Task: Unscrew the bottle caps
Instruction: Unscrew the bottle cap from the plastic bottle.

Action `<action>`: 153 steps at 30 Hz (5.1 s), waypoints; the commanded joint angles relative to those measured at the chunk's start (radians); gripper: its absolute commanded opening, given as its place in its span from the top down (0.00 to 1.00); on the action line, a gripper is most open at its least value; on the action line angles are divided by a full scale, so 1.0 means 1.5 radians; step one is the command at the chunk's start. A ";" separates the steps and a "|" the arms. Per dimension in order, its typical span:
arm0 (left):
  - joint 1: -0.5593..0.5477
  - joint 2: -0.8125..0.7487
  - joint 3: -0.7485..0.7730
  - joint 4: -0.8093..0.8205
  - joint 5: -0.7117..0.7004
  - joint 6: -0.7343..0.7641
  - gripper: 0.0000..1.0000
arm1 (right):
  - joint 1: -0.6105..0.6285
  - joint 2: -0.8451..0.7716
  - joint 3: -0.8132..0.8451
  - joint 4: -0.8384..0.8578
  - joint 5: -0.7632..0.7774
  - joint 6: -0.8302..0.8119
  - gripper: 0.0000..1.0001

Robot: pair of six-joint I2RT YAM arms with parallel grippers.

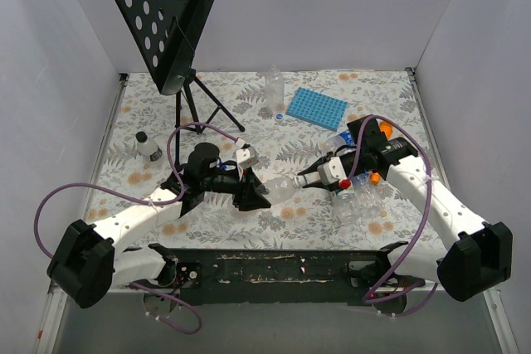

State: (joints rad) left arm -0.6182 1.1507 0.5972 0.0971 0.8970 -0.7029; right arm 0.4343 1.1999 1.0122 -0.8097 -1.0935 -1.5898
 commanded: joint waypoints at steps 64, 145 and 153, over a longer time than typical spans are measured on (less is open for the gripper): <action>-0.147 -0.110 -0.021 -0.045 -0.417 0.141 0.98 | -0.045 0.011 -0.138 0.489 0.082 1.321 0.31; -0.042 -0.046 0.015 -0.061 -0.173 0.079 0.97 | -0.086 -0.098 -0.046 -0.031 0.099 0.140 0.21; -0.066 -0.064 0.009 -0.061 -0.240 0.091 0.98 | -0.091 -0.084 0.010 -0.035 0.022 0.265 0.22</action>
State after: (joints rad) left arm -0.6937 1.1030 0.5900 -0.0021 0.6117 -0.5968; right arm 0.3012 1.0504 0.9325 -0.8326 -0.9489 -1.3220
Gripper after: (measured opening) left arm 0.458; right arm 0.788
